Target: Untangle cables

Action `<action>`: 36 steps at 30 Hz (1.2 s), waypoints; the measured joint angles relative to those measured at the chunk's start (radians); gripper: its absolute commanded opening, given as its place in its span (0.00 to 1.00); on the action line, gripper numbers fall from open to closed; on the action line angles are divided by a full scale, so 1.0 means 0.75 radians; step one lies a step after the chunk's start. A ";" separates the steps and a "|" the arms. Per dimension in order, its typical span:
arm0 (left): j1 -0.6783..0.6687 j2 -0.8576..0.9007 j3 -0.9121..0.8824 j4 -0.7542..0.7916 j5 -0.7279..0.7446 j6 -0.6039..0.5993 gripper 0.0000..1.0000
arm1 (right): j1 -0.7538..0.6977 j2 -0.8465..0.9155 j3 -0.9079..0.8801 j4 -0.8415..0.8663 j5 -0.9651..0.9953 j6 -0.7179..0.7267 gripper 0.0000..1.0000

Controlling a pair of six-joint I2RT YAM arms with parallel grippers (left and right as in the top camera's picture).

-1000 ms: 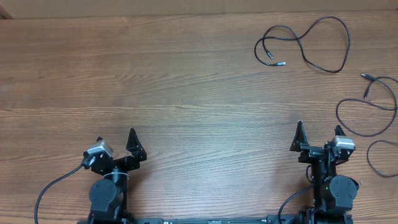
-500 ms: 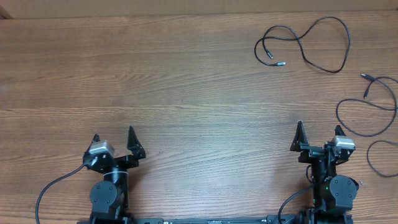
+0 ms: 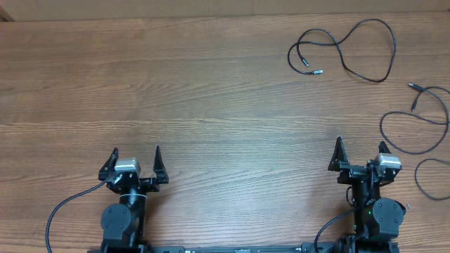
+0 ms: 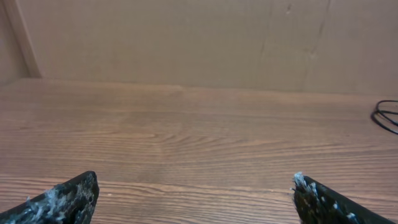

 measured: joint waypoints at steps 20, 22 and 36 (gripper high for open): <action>0.043 0.000 0.000 -0.004 0.057 0.019 0.99 | 0.000 0.000 0.000 0.000 0.000 0.001 1.00; 0.043 0.000 0.000 -0.004 0.060 0.019 1.00 | 0.000 0.000 0.000 0.000 -0.001 0.001 1.00; 0.043 0.000 -0.001 -0.004 0.060 0.019 0.99 | 0.000 0.000 0.000 0.001 0.000 0.001 1.00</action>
